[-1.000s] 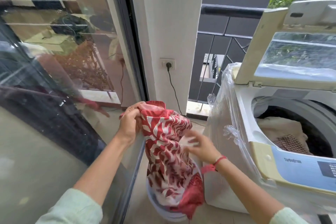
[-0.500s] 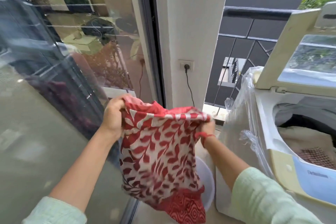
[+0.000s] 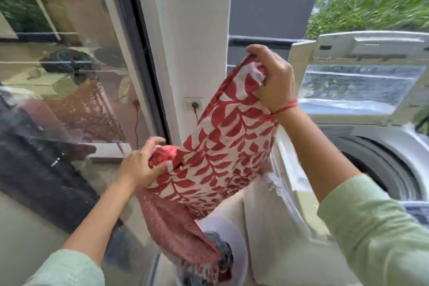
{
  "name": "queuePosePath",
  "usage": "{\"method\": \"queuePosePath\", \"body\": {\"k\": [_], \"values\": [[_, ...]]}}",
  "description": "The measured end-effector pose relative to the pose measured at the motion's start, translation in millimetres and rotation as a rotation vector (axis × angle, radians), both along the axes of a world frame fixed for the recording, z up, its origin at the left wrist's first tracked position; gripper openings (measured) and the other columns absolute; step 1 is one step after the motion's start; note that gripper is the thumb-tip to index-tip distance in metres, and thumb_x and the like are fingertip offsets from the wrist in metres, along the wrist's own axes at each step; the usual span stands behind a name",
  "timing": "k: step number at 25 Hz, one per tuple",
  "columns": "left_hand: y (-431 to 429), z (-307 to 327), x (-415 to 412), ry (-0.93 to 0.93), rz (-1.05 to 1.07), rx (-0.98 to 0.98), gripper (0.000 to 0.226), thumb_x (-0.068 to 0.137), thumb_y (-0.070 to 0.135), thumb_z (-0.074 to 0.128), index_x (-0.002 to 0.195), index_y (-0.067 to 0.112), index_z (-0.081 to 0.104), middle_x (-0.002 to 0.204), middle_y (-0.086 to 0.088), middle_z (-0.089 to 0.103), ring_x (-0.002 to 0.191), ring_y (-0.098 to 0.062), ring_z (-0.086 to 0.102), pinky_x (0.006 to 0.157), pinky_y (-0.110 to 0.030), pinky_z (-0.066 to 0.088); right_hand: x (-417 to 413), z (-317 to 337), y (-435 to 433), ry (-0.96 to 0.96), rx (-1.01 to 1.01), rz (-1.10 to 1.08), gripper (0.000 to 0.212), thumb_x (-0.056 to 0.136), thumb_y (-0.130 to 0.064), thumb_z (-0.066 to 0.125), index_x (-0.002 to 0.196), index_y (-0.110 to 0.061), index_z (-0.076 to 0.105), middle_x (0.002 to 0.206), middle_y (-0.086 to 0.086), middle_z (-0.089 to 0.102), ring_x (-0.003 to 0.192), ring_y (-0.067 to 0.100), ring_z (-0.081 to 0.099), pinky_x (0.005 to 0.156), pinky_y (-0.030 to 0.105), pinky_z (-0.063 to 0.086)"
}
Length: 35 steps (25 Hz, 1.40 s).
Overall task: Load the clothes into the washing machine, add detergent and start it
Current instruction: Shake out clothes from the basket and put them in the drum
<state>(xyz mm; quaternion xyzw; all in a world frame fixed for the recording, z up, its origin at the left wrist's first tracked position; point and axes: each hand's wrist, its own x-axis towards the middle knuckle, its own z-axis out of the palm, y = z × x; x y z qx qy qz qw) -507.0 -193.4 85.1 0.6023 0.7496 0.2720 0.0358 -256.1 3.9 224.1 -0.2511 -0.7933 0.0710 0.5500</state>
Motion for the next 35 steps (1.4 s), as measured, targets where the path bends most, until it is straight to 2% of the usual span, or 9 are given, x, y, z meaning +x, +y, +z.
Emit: {"method": "queuePosePath", "body": {"k": [3, 6, 10, 14, 18, 22, 27, 31, 35], "values": [[23, -4, 11, 0.002, -0.159, -0.266, 0.046, 0.075, 0.074, 0.046, 0.111, 0.048, 0.060, 0.085, 0.012, 0.070, 0.079, -0.007, 0.065, 0.071, -0.030, 0.051, 15, 23, 8, -0.403, 0.154, -0.044, 0.033, 0.074, -0.024, 0.053, 0.105, -0.020, 0.064, 0.094, 0.001, 0.066, 0.078, 0.020, 0.063, 0.069, 0.033, 0.055], [43, 4, 14, -0.336, 0.126, 0.097, 0.019, 0.093, 0.029, 0.056, 0.102, 0.020, 0.070, 0.088, -0.004, 0.072, 0.081, -0.018, 0.065, 0.066, -0.027, 0.047, 37, -23, 13, -1.054, 0.042, 0.018, 0.057, 0.067, -0.064, 0.041, 0.113, -0.032, 0.057, 0.103, 0.001, 0.051, 0.073, 0.019, 0.057, 0.060, 0.028, 0.049], [43, 33, -12, -0.396, 0.388, 0.468, 0.035, 0.097, 0.038, 0.046, 0.104, 0.010, 0.064, 0.093, -0.009, 0.067, 0.086, -0.024, 0.060, 0.077, -0.038, 0.047, 72, -105, 18, -1.662, -0.112, -0.033, 0.067, 0.068, -0.063, 0.061, 0.121, -0.023, 0.052, 0.112, 0.004, 0.049, 0.085, 0.019, 0.057, 0.060, 0.027, 0.044], [59, 28, 2, -0.268, 0.368, 0.272, 0.029, 0.094, 0.035, 0.051, 0.103, 0.011, 0.065, 0.094, -0.011, 0.068, 0.090, -0.027, 0.062, 0.077, -0.036, 0.045, 85, -114, 55, -0.949, -0.429, -0.222, 0.038, 0.080, -0.006, 0.052, 0.115, -0.017, 0.063, 0.106, 0.007, 0.067, 0.098, 0.027, 0.064, 0.081, 0.036, 0.054], [67, 19, 34, -0.534, 0.190, -0.430, 0.072, 0.060, 0.059, 0.072, 0.113, 0.011, 0.062, 0.121, -0.007, 0.060, 0.094, -0.006, 0.063, 0.089, -0.023, 0.047, 84, -63, 68, 0.046, -0.931, 0.345, 0.037, 0.088, 0.006, 0.039, 0.116, -0.013, 0.055, 0.095, 0.004, 0.064, 0.085, 0.011, 0.064, 0.081, 0.032, 0.052], [97, 67, 95, -0.814, -0.062, -0.303, 0.127, 0.032, 0.082, 0.071, 0.143, 0.040, 0.026, 0.143, 0.009, 0.040, 0.131, -0.010, 0.037, 0.106, -0.036, 0.030, 89, 8, 66, -0.329, -0.281, 0.516, 0.036, 0.076, 0.006, 0.050, 0.098, -0.019, 0.060, 0.087, 0.000, 0.066, 0.080, 0.017, 0.063, 0.074, 0.028, 0.051], [160, 127, 185, -0.615, -0.376, -0.270, 0.042, 0.088, 0.020, 0.062, 0.128, 0.030, 0.052, 0.117, 0.020, 0.064, 0.108, 0.002, 0.059, 0.087, -0.016, 0.047, 108, 44, 64, -0.509, 0.423, 0.118, 0.021, 0.071, 0.006, 0.053, 0.080, -0.013, 0.055, 0.054, -0.004, 0.049, 0.042, 0.023, 0.045, 0.045, 0.026, 0.041], [150, 133, 172, -0.523, -0.111, 0.153, 0.024, 0.098, 0.025, 0.044, 0.090, 0.014, 0.064, 0.084, 0.008, 0.069, 0.083, -0.002, 0.061, 0.078, -0.019, 0.048, 130, 48, 96, -0.704, 0.008, -0.042, 0.020, 0.076, -0.011, 0.056, 0.094, -0.020, 0.057, 0.074, -0.004, 0.054, 0.066, 0.021, 0.053, 0.059, 0.029, 0.047], [133, 179, 170, -0.424, 0.024, 0.560, 0.031, 0.100, 0.034, 0.037, 0.075, 0.025, 0.052, 0.076, 0.003, 0.056, 0.075, -0.007, 0.053, 0.074, -0.026, 0.044, 114, -3, 96, -0.804, -0.601, 0.461, 0.010, 0.076, -0.009, 0.068, 0.085, -0.009, 0.062, 0.079, 0.000, 0.065, 0.073, 0.015, 0.062, 0.069, 0.029, 0.057]]}}
